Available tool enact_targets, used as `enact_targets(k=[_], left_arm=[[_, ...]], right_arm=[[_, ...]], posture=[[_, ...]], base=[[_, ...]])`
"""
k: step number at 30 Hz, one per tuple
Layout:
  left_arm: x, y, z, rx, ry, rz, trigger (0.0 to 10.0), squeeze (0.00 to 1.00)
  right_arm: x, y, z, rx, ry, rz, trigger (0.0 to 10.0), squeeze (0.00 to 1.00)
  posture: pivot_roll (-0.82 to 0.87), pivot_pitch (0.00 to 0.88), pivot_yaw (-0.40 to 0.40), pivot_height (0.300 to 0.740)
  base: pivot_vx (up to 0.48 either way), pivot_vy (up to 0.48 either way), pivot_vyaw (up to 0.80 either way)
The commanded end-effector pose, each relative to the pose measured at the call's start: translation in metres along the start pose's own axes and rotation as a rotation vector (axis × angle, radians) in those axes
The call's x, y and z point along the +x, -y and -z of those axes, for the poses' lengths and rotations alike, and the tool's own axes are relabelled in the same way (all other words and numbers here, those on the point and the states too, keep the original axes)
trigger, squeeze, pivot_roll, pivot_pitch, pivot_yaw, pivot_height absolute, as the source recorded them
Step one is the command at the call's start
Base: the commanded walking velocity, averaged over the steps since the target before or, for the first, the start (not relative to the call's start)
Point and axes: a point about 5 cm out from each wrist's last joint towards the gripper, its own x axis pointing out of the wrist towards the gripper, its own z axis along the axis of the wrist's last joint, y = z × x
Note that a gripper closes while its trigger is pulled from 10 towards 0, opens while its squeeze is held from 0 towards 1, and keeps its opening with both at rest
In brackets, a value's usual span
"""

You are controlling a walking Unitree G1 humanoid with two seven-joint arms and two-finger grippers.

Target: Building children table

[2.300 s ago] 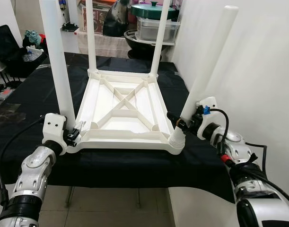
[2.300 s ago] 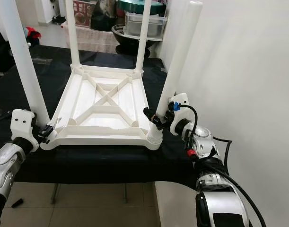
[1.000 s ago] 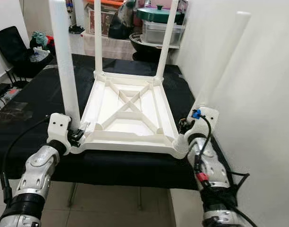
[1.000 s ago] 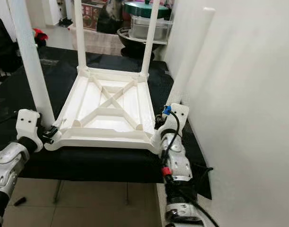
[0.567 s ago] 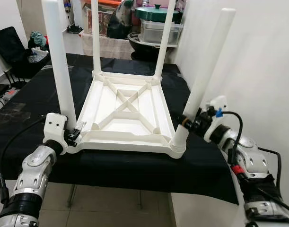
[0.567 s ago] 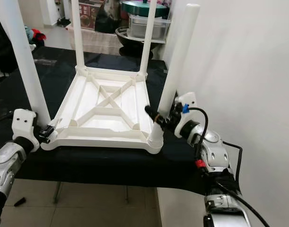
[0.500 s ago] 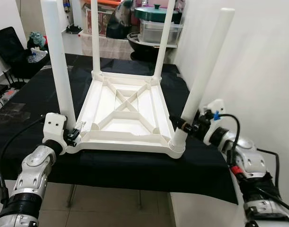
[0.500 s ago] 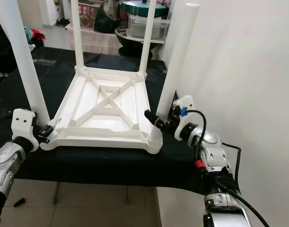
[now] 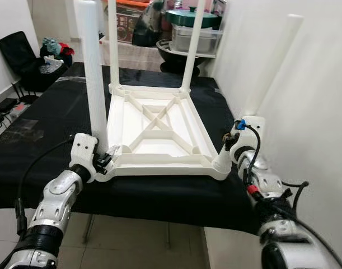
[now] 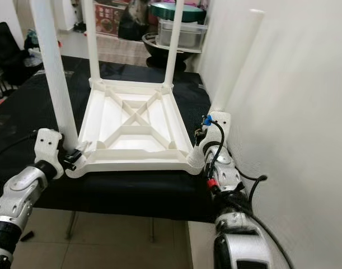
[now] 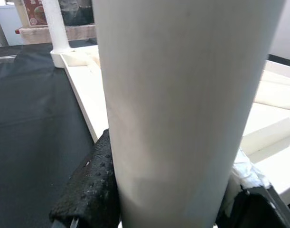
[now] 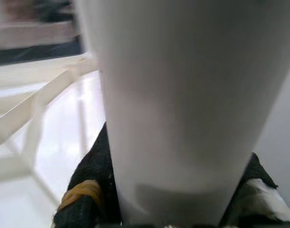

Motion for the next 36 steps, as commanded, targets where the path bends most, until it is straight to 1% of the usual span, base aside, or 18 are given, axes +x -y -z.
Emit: enact_targets(k=[1, 2, 3, 4, 5, 6, 7, 8, 11, 12, 15, 17, 19, 25, 26, 30, 32, 36], left_arm=[[-0.020, -0.041, 0.011, 0.004, -0.061, -0.190, 10.0, 0.00], [-0.020, -0.041, 0.011, 0.004, -0.061, -0.190, 10.0, 0.00], [-0.019, -0.039, 0.012, 0.002, -0.062, -0.185, 10.0, 0.00], [-0.019, -0.039, 0.012, 0.002, -0.062, -0.185, 10.0, 0.00], [-0.018, -0.038, 0.012, 0.002, -0.063, -0.180, 10.0, 0.00], [-0.017, -0.037, 0.011, 0.003, -0.062, -0.176, 10.0, 0.00], [-0.017, -0.037, 0.011, 0.003, -0.062, -0.176, 10.0, 0.00], [-0.015, -0.038, 0.010, 0.004, -0.060, -0.174, 10.0, 0.00], [-0.015, -0.041, 0.007, 0.008, -0.056, -0.178, 10.0, 0.00], [-0.015, -0.042, 0.007, 0.009, -0.056, -0.181, 10.0, 0.00], [-0.017, -0.043, 0.009, 0.009, -0.057, -0.186, 10.0, 0.00], [-0.017, -0.043, 0.009, 0.009, -0.057, -0.187, 10.0, 0.00], [-0.018, -0.042, 0.010, 0.008, -0.056, -0.188, 10.0, 0.00], [-0.019, -0.043, 0.010, 0.007, -0.055, -0.192, 10.0, 0.00], [-0.019, -0.044, 0.010, 0.008, -0.054, -0.195, 10.0, 0.00], [-0.020, -0.044, 0.010, 0.010, -0.053, -0.195, 10.0, 0.00], [-0.020, -0.046, 0.008, 0.014, -0.051, -0.196, 10.0, 0.00], [-0.021, -0.048, 0.008, 0.017, -0.051, -0.197, 10.0, 0.00]], right_arm=[[-0.010, 0.059, 0.020, 0.071, -0.110, 0.338, 0.0, 0.00], [-0.010, 0.059, 0.020, 0.071, -0.110, 0.338, 0.0, 0.00], [-0.015, 0.037, 0.025, 0.070, -0.141, 0.237, 7.5, 0.00], [-0.015, 0.037, 0.025, 0.070, -0.141, 0.237, 7.5, 0.00], [-0.019, 0.019, 0.025, 0.074, -0.132, 0.136, 10.0, 0.00], [-0.021, 0.004, 0.021, 0.097, -0.093, 0.016, 10.0, 0.00], [-0.021, 0.004, 0.021, 0.097, -0.093, 0.016, 10.0, 0.00], [-0.019, 0.001, 0.014, 0.084, -0.041, -0.046, 10.0, 1.00], [-0.006, 0.006, -0.009, 0.041, 0.037, -0.203, 10.0, 1.00], [-0.002, 0.005, -0.020, 0.045, 0.061, -0.328, 10.0, 0.00], [-0.003, 0.010, -0.045, 0.005, 0.107, -0.695, 10.0, 0.00], [-0.005, 0.012, -0.048, -0.009, 0.109, -0.753, 10.0, 0.00], [-0.009, 0.025, -0.045, -0.163, 0.043, -0.926, 10.0, 0.00], [-0.005, 0.033, -0.039, -0.266, -0.021, -1.005, 10.0, 0.00], [0.005, 0.029, -0.035, -0.242, -0.036, -0.955, 0.0, 0.00], [0.013, 0.029, -0.031, -0.244, -0.044, -0.874, 0.0, 0.00], [0.023, 0.034, -0.027, -0.242, -0.056, -0.705, 0.0, 0.00], [0.027, 0.039, -0.028, -0.215, -0.044, -0.572, 0.0, 0.00]], posture=[[0.09, 0.000, -0.116, 0.740], [0.09, 0.000, -0.116, 0.740], [0.08, 0.000, -0.110, 0.740], [0.08, 0.000, -0.110, 0.740], [0.08, 0.000, -0.110, 0.740], [0.08, 0.000, -0.110, 0.740], [0.08, 0.000, -0.110, 0.740], [0.08, 0.000, -0.109, 0.740], [0.08, 0.000, -0.115, 0.740], [0.08, 0.000, -0.115, 0.740], [0.08, 0.000, -0.120, 0.740], [0.08, 0.000, -0.120, 0.740], [0.09, 0.000, -0.128, 0.740], [0.10, 0.000, -0.133, 0.740], [0.10, 0.000, -0.135, 0.740], [0.11, 0.000, -0.133, 0.740], [0.11, 0.000, -0.131, 0.740], [0.10, 0.000, -0.126, 0.740]], base=[[0.000, 0.000, 0.00], [0.000, 0.000, 0.00], [0.000, 0.000, 0.00], [0.000, 0.000, 0.00], [0.000, 0.000, 0.00], [0.000, 0.000, 0.00], [0.000, 0.000, 0.00], [0.000, 0.000, 0.00], [0.000, 0.000, 0.00], [0.000, 0.000, 0.00], [0.000, 0.000, 0.00], [0.000, 0.000, 0.00], [0.000, 0.000, 0.00], [0.000, 0.000, 0.00], [0.000, 0.000, 0.00], [0.000, 0.000, 0.00], [0.000, 0.000, 0.00], [0.000, 0.000, 0.00]])
